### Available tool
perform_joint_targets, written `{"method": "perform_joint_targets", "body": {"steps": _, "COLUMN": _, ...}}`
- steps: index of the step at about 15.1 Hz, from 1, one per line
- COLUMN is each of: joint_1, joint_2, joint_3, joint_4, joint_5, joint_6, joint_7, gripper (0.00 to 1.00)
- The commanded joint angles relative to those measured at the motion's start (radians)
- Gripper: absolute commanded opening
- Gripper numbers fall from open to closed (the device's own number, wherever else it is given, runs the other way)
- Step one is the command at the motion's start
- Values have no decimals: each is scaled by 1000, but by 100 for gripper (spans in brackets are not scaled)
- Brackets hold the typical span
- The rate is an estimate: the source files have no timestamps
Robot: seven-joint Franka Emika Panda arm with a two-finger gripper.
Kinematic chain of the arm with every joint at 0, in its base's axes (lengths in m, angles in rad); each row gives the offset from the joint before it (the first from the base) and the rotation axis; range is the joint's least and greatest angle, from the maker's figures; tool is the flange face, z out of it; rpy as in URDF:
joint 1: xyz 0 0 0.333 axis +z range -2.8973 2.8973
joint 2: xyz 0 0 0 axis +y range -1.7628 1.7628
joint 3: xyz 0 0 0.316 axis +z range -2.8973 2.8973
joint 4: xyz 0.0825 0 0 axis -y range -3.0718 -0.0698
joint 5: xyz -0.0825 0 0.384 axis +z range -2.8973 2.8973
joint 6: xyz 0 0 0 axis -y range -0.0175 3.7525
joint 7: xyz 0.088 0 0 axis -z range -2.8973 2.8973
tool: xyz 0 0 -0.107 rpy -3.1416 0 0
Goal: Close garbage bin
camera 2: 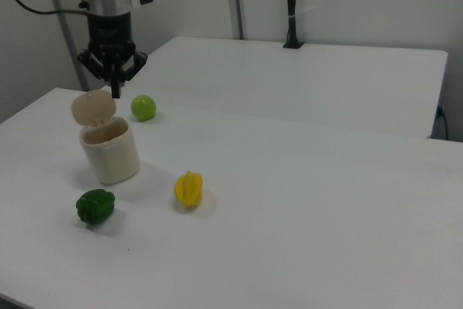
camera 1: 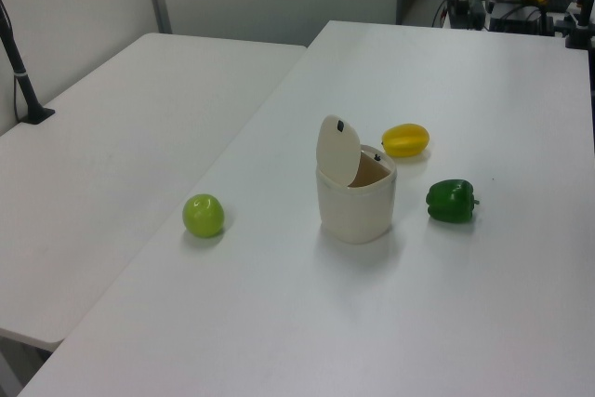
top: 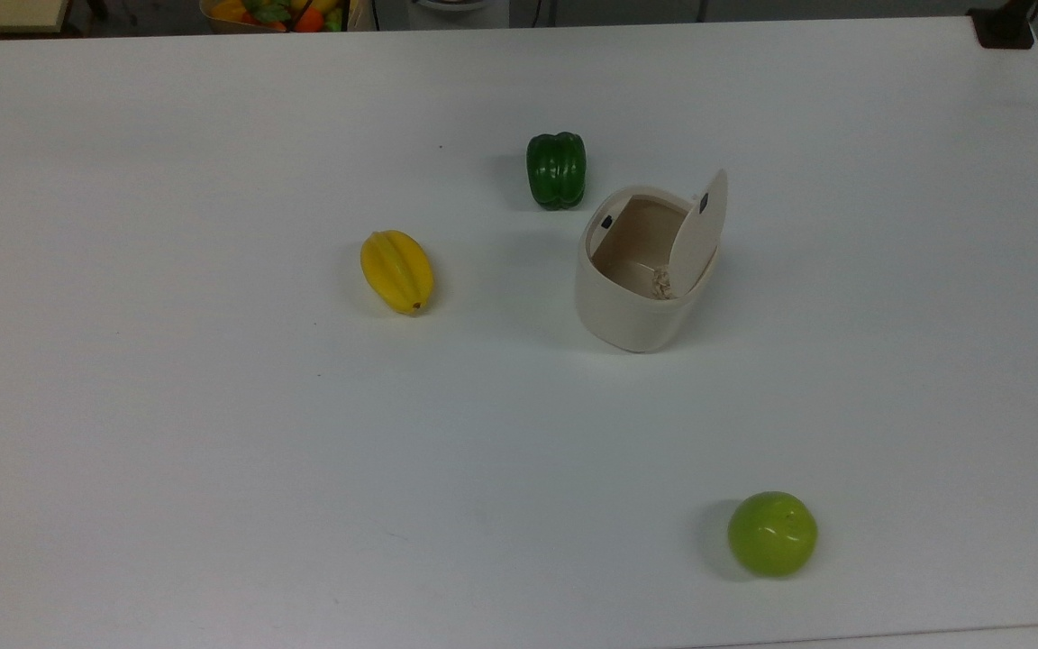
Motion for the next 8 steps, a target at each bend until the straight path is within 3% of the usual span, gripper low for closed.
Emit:
{"method": "perform_joint_targets", "body": {"steps": 1, "joint_1": 70, "joint_2": -7, "joint_3": 3, "joint_4": -12, "joint_5": 35, "joint_6": 55, "joint_7": -97, "gripper": 0}}
{"method": "perform_joint_targets", "body": {"steps": 8, "joint_1": 187, "joint_2": 80, "joint_3": 1, "joint_4": -11, "joint_5": 52, "joint_6": 322, "joint_7": -54, "gripper": 0}}
